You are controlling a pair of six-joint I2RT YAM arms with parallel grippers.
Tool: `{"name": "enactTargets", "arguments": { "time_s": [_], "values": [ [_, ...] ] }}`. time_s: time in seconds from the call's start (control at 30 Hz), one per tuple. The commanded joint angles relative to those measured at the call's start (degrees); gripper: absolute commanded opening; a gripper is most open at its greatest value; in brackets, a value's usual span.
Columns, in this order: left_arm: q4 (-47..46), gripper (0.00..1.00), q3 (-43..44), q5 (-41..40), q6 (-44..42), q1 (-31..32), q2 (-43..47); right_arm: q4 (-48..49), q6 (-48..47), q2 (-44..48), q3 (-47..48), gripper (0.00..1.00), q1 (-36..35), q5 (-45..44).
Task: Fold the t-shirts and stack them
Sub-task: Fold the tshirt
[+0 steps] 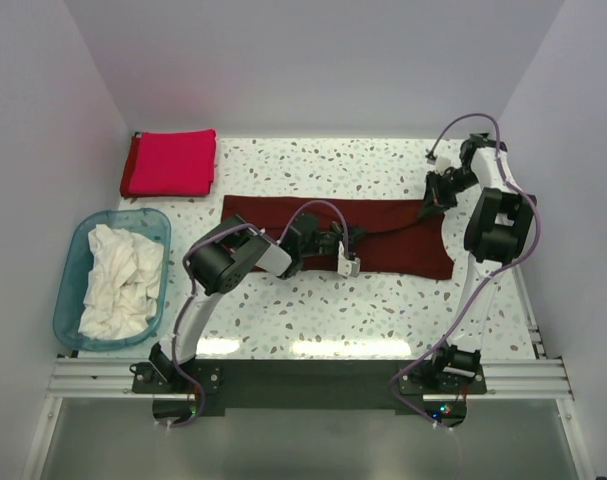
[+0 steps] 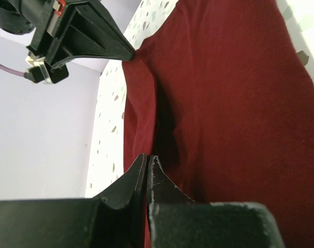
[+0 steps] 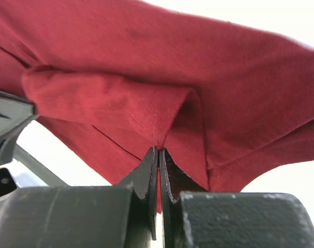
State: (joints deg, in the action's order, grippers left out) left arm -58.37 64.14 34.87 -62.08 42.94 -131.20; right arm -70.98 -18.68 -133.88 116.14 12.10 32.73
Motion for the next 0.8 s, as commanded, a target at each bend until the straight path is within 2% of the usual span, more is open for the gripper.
{"name": "enactTargets", "arguments": {
  "time_s": [0.0, 0.07, 0.23, 0.4, 0.43, 0.53, 0.57, 0.63, 0.67, 0.73, 0.77],
  "values": [
    [0.9, 0.05, -0.3, 2.6, 0.0, 0.4, 3.2, -1.3, -1.8, 3.3, -1.3, 0.00, 0.0, -3.5],
    [1.6, 0.12, -0.3, 2.0, -0.1, 0.3, 3.1, -0.8, -2.1, 3.2, -2.4, 0.00, 0.0, -5.0],
    [2.0, 0.15, -1.5, 1.6, 1.1, -0.2, 5.0, 0.2, -2.2, 2.9, -4.0, 0.00, 0.0, -6.0],
    [3.4, 0.33, -5.5, 3.0, 6.2, -0.7, 12.3, -0.9, -3.2, 3.7, -4.0, 0.00, 0.0, -6.1],
    [4.2, 0.35, -6.0, 2.7, 10.0, -0.8, 13.7, -1.2, -3.9, 3.9, -3.6, 0.05, 0.0, -6.1],
    [11.8, 0.42, -6.1, 0.9, 19.1, -2.2, 19.9, -1.4, -4.6, 5.3, -2.4, 0.20, 0.0, -8.0],
    [18.1, 0.42, -5.1, -0.1, 21.5, -2.5, 21.5, -1.5, -4.9, 5.7, -1.8, 0.29, 0.0, -8.8],
    [26.2, 0.42, -2.9, -3.0, 28.1, -4.5, 25.3, -1.8, -5.8, 7.6, 0.1, 0.33, 0.0, -11.5],
    [35.1, 0.42, 0.2, -3.1, 30.6, -5.5, 26.2, -1.7, -6.2, 8.5, 0.3, 0.33, 0.0, -12.3],
    [45.2, 0.42, 4.2, -5.1, 36.4, -8.6, 27.4, -1.2, -7.3, 12.0, -0.8, 0.33, 0.0, -13.6],
    [55.6, 0.42, 8.6, -5.1, 37.6, -9.7, 27.2, -0.7, -7.6, 13.1, -1.6, 0.33, 0.0, -13.7]
  ]
}}
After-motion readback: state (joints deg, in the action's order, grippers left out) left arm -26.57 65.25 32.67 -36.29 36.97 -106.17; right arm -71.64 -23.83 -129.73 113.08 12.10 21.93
